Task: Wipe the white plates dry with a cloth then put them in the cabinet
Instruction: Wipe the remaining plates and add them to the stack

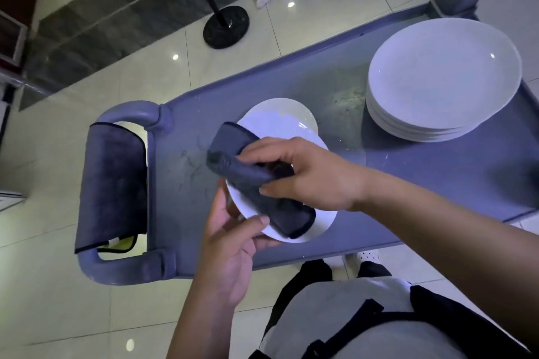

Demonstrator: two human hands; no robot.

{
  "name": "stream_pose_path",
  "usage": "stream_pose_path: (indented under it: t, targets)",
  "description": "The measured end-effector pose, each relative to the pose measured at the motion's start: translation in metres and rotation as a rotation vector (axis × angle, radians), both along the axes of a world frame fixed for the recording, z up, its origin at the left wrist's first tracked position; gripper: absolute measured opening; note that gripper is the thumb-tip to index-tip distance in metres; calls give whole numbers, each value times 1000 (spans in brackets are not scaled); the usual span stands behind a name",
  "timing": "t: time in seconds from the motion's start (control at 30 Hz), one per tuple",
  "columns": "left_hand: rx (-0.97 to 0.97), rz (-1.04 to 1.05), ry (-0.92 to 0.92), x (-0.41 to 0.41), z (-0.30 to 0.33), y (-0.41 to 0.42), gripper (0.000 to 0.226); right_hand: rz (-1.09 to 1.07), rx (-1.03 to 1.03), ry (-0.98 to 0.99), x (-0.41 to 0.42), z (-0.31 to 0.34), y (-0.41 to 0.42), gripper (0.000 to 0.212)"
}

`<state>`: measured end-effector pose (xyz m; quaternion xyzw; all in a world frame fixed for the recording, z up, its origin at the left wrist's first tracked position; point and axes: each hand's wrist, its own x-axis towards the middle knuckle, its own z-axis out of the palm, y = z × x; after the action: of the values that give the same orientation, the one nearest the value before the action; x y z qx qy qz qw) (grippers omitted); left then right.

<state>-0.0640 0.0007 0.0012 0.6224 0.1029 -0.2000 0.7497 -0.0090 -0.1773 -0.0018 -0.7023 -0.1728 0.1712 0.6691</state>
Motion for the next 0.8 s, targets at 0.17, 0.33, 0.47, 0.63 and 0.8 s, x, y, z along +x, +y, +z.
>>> stream_pose_path:
  t: [0.17,0.33,0.47,0.63,0.8]
  targets:
    - [-230,116,77,-13,4,5,83,215,-32,-41,-9,-3,-1,44]
    - [-231,191,103,-23,5,4,63,348,-55,-81,-18,-5,-6,51]
    - [-186,226,37,-22,1,5,52,375,-47,-103,-31,-10,-15,51]
    - [-88,228,-4,-23,-3,-6,50,445,-110,-164,-41,-33,-32,60]
    - [111,164,-83,-12,4,-13,66,222,-153,-99,-69,-75,-57,60]
